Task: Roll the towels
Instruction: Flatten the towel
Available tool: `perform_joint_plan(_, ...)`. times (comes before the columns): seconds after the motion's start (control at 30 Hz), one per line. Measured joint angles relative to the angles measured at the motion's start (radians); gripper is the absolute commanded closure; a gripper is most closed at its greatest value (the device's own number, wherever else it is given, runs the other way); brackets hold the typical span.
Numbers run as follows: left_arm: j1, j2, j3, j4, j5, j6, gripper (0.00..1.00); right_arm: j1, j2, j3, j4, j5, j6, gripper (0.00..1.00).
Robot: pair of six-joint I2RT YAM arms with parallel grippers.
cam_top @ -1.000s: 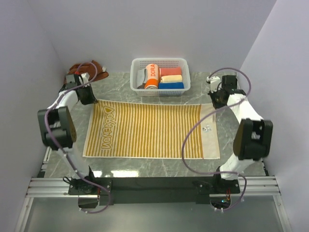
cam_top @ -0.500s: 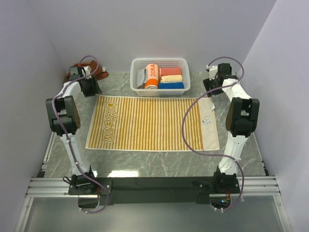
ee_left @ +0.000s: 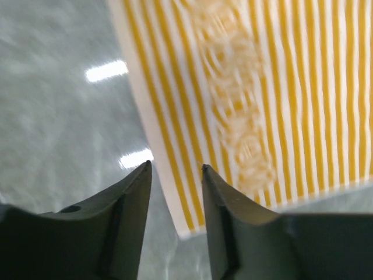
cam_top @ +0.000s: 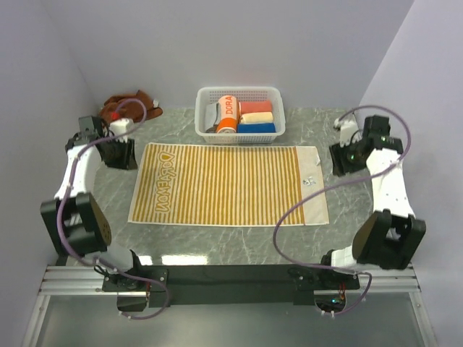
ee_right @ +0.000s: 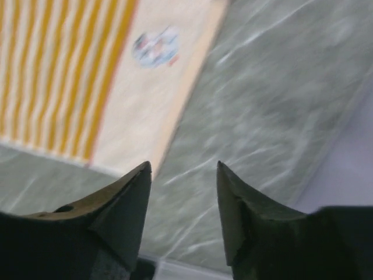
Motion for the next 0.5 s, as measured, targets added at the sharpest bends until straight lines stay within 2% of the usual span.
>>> perform_joint_plan(0.03, -0.003, -0.06, -0.055, -0.028, 0.007, 0.036, 0.6, 0.0, -0.044, -0.047, -0.037, -0.014, -0.008, 0.54)
perform_joint_plan(0.13, -0.008, -0.147, -0.177, -0.086, 0.018, 0.097, 0.69, 0.013, -0.116, -0.188, -0.102, -0.044, -0.027, 0.61)
perform_joint_plan(0.3, -0.008, -0.163, -0.336, -0.123, 0.009, 0.127, 0.77, 0.017, -0.08, -0.372, -0.125, -0.059, -0.021, 0.66)
perform_joint_plan(0.5, -0.008, -0.163, -0.433, -0.098, -0.013, 0.125, 0.8, 0.029, -0.028, -0.441, -0.092, -0.056, 0.0, 0.69)
